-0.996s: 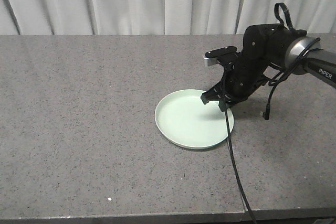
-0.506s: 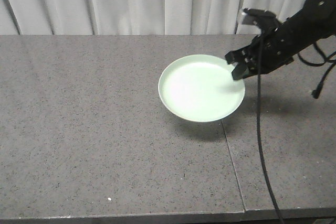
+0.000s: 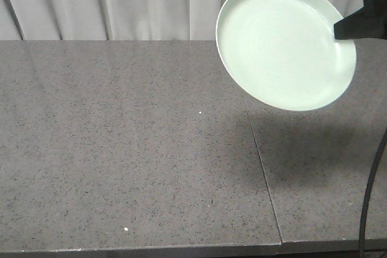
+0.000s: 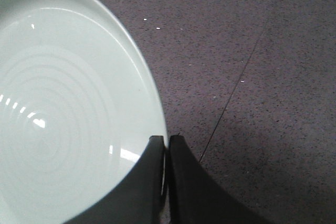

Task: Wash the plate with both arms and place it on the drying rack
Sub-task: 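Lift the plate off the counter with the right gripper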

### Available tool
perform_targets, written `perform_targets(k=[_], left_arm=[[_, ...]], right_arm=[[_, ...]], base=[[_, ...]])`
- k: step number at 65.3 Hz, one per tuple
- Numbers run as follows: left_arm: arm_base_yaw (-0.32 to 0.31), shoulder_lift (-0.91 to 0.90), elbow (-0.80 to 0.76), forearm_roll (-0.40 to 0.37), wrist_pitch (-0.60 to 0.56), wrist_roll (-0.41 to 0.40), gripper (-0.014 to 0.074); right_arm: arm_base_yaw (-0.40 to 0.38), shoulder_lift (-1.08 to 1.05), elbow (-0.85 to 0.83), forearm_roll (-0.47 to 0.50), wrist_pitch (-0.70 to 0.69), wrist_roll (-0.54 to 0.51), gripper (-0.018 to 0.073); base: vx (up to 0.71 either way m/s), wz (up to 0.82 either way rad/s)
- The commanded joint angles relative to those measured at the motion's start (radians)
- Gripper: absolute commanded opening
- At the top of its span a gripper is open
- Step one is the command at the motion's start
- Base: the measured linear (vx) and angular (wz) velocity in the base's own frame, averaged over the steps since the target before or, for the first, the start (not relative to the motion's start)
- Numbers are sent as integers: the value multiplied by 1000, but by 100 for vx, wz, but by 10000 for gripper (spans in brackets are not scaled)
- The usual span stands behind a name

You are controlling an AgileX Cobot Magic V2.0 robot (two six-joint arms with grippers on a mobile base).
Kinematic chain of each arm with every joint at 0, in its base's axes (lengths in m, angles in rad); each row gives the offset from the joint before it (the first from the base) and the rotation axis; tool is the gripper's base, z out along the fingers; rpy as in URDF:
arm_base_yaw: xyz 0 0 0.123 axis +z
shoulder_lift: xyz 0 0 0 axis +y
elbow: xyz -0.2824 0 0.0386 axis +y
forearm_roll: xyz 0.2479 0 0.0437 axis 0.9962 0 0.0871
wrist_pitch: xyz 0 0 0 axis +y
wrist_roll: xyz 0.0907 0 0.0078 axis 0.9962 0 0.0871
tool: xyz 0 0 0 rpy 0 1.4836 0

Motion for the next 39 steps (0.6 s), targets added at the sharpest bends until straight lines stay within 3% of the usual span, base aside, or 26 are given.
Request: perform_targets(k=[1,13,39], left_arm=[[-7,-6,-33,-9,-70,-4,-6],[-7,-6,-33,-9,-70,-4,-6],[-7,-6,-33,-9,-70,-4,-6]], right_arm=[[-32,-134,100,108,-43,-70,-1],[-40,-332,351,118,-121,-131,-1],[-40,-784,857,124,-233,-139,-1]], base=[[0,0],[0,0],[0,0]])
